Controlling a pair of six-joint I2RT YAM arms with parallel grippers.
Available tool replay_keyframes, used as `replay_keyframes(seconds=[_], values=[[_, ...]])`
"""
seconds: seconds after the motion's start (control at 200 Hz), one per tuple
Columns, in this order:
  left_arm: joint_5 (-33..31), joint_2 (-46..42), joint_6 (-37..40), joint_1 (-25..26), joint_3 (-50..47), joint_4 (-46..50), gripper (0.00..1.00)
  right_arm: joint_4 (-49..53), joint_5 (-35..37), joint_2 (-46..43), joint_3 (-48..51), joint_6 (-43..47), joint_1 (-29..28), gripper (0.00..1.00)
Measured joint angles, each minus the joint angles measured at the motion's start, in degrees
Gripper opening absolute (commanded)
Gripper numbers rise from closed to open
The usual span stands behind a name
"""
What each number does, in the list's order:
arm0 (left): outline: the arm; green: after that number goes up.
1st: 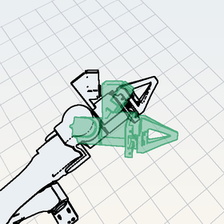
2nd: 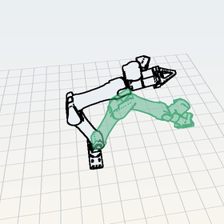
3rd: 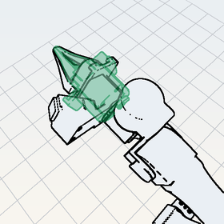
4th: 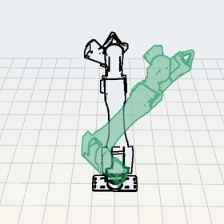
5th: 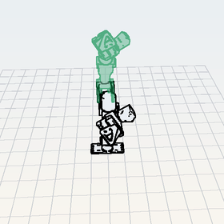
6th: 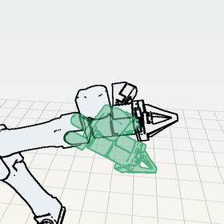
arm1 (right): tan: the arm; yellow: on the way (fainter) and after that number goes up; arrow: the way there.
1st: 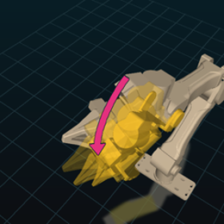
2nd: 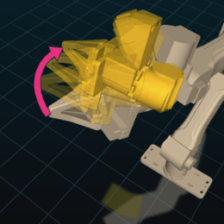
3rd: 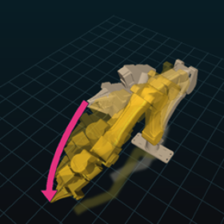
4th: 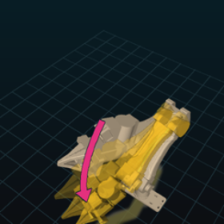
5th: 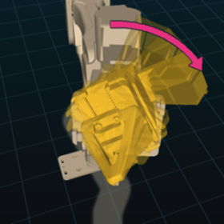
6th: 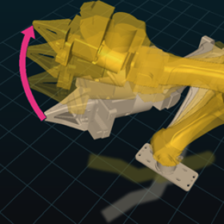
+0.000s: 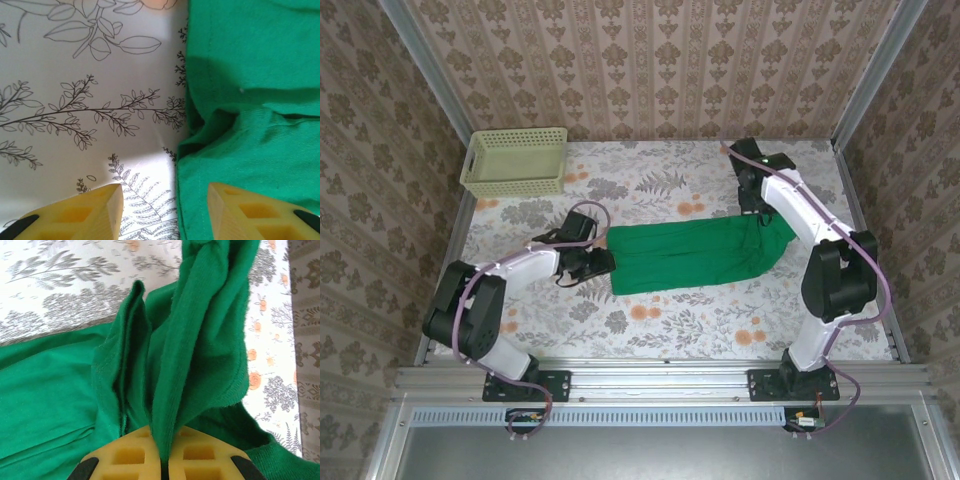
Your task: Fold the inside-out t-shirt
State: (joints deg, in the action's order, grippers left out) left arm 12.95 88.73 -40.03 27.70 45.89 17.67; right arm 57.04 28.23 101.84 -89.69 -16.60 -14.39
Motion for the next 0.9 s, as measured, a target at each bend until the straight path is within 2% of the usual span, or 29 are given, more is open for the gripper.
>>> replay_keyframes(seconds=[0.31, 0.555, 0.72, 0.9], values=[[0.81, 1.88, -0.13, 0.94, -0.35, -3.61, 0.40, 1.55, -4.66, 0.96, -0.61, -4.59, -11.91, 0.03], [0.31, 2.73, -0.59, 1.90, -1.92, -6.64, 0.30, 1.81, -10.58, 5.35, -6.14, -11.08, -21.14, 0.03], [-0.52, 2.49, -1.20, 1.92, -3.13, -8.15, 0.26, 0.96, -14.43, 7.87, -8.74, -15.47, -24.52, 0.03], [-1.51, 1.57, -2.03, 2.34, -4.98, -10.56, 0.23, -1.64, -18.93, 10.40, -10.54, -19.71, -25.24, 0.03]])
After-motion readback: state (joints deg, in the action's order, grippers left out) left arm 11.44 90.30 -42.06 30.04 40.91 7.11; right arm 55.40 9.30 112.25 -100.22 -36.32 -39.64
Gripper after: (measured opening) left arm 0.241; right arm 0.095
